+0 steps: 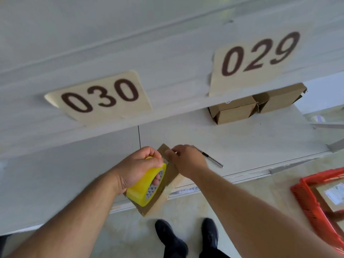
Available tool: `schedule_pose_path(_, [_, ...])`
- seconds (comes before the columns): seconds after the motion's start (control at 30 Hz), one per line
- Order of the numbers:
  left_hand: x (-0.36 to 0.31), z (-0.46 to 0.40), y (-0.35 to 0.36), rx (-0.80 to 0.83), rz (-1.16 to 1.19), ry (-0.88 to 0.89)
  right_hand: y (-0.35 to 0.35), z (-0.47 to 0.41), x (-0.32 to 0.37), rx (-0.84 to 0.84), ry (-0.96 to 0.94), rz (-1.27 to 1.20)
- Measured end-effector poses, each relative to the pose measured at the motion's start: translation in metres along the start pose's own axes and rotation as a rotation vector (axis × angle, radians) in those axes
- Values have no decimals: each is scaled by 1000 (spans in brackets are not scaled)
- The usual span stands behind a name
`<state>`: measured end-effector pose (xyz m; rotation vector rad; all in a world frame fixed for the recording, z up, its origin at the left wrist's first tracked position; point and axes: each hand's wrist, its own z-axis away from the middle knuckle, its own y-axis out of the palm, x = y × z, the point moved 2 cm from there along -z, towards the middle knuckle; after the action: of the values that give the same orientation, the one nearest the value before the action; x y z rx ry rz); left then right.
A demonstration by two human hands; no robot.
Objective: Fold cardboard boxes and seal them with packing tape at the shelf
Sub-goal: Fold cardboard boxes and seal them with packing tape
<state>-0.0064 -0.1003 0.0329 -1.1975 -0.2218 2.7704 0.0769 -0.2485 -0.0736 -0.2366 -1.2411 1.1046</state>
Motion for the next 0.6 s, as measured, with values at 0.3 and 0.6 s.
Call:
schedule_pose_path(0.3, [9,-3,-9,-6,91,32,-5,7,-3,86,18,31])
schedule_pose_path(0.6, [14,-3,-14,-69,83,58,1,32,-2,130,23,73])
